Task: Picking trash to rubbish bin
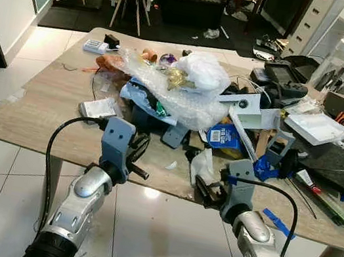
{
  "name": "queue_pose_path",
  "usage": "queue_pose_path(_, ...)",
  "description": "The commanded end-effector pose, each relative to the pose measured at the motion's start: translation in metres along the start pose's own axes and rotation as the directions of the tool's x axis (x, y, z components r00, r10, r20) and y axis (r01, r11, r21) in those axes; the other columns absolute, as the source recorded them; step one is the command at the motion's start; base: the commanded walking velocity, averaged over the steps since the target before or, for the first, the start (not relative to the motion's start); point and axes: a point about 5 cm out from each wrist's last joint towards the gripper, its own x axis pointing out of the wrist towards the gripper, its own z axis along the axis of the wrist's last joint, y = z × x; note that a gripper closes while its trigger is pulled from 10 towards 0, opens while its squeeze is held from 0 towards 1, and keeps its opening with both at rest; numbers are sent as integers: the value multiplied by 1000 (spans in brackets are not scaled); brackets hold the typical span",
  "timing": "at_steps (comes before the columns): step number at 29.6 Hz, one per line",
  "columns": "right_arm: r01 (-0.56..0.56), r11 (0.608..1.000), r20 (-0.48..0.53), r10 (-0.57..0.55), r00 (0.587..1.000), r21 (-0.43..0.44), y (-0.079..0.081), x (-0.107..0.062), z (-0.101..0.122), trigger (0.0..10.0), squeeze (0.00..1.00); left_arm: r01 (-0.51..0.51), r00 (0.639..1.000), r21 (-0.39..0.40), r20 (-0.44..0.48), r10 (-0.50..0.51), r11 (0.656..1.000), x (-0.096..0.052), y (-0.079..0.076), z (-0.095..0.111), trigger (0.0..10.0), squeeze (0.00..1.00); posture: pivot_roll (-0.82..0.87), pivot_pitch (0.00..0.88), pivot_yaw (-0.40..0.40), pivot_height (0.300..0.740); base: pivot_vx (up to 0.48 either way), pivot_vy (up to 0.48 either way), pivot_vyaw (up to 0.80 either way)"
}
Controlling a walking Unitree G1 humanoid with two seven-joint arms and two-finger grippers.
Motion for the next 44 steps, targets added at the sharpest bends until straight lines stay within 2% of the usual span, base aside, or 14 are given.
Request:
queue_pose_path(1,-16,1000,-50,15,999,-4,1,-2,-12,10000,0,5,1000,10,-3,-5,1000,0,-1,-2,10000,0,-105,47,-22,740,0,0,0)
queue_pose_path(12,-28,1000,-56,28,998,-4,6,-2,-15,10000,0,19,999,25,-40,-18,1000,-1,-3,-10,10000,0,-107,11,-18,740,0,0,0)
queue_pose_path(17,-18,1000,-52,18,998,-8,5,-2,-15,10000,0,-12,994,74,-111,20,997,-2,5,-21,10000,0,-107,9,-12,740,0,0,0)
queue_pose_path(23,-8,1000,-45,8,999,-15,1,-2,-12,10000,0,-10,989,100,-143,24,995,1,9,-23,10000,0,-100,23,-10,740,0,0,0)
queue_pose_path(25,-3,1000,-36,2,999,-23,0,0,-10,10000,0,-25,989,114,-142,41,993,2,15,-21,10000,0,-96,11,4,740,0,0,0)
queue_pose_path(29,61,997,-25,-60,998,37,-8,0,-8,10000,0,-47,988,170,-135,70,984,3,27,-17,10000,0,-88,24,-18,740,0,0,0)
queue_pose_path(31,90,988,-32,-87,996,123,-8,3,-10,10000,0,-120,978,111,-157,136,987,1,36,-23,10000,0,-73,85,-16,740,0,0,0)
queue_pose_path(32,107,982,-22,-105,994,153,-10,5,-5,10000,0,-199,969,28,-141,201,980,2,46,-19,10000,0,-84,133,-8,740,0,0,0)
queue_pose_path(33,107,982,-22,-105,994,153,-10,5,-5,10000,0,-199,969,28,-141,201,980,2,46,-19,10000,0,-84,133,-8,740,0,0,0)
queue_pose_path(34,88,990,-10,-88,996,108,-13,5,2,10000,0,-180,977,68,-103,187,981,5,50,-7,10000,0,-62,144,-12,740,0,0,0)
queue_pose_path(36,74,994,-7,-73,997,86,-15,5,5,10000,0,-175,979,62,-92,180,983,6,51,-3,10000,0,-70,151,-9,740,0,0,0)
queue_pose_path(38,54,998,-4,-54,999,44,-18,2,8,10000,0,-133,986,111,-85,142,985,5,52,1,10000,0,-106,121,-7,740,0,0,0)
queue_pose_path(40,70,996,-8,-70,998,56,-22,-1,7,10000,0,-128,987,139,-82,140,982,4,53,1,10000,0,-113,122,-12,740,0,0,0)
queue_pose_path(44,86,995,-22,-85,996,58,-25,-5,1,10000,0,-146,982,141,-100,160,979,-2,53,-6,10000,0,-119,122,12,740,0,0,0)
